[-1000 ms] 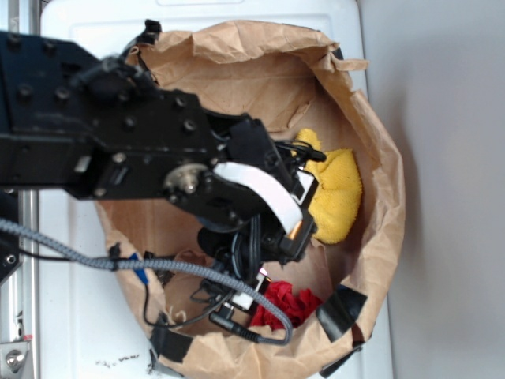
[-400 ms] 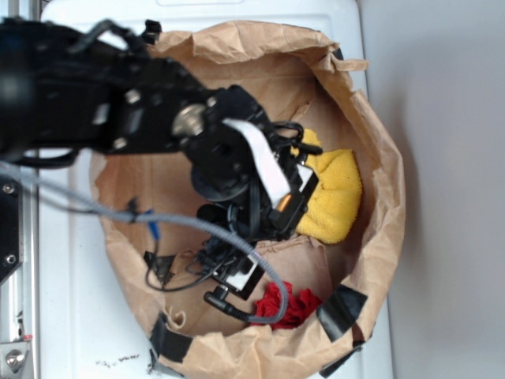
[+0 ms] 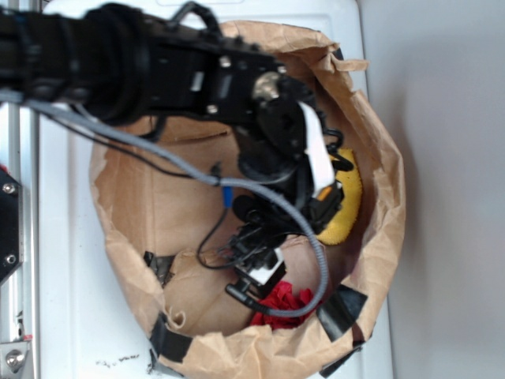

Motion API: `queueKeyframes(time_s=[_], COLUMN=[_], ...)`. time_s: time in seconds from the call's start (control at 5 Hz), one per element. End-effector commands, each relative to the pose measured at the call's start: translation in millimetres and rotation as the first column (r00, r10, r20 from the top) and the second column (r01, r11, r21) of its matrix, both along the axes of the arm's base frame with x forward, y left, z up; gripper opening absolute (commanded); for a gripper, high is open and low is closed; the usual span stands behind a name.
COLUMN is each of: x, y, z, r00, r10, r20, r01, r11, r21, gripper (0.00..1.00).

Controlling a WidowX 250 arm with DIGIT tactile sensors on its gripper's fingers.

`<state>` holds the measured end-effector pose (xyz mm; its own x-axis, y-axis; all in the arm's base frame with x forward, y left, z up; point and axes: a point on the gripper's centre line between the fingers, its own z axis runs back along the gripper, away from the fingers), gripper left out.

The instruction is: Grab the red paper.

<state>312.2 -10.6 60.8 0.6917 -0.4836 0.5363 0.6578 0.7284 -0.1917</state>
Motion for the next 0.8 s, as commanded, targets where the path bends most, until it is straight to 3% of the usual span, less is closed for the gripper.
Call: queueKeyframes(time_s=[0.0, 0.2, 0.6], x=[-7.3, -23.4, -26.8], y=[-32.2, -40.6, -59.4], z=[27.0, 25.9, 3.8], r00=[0.992, 0.987, 0.982], r10=[-0.096, -0.130, -0.159], r20=[0.078, 0.099, 0.106], r01=[0.093, 0.126, 0.159], r11=[0.994, 0.991, 0.987], r21=[0.050, 0.047, 0.005], gripper=[1.00, 1.00, 1.00])
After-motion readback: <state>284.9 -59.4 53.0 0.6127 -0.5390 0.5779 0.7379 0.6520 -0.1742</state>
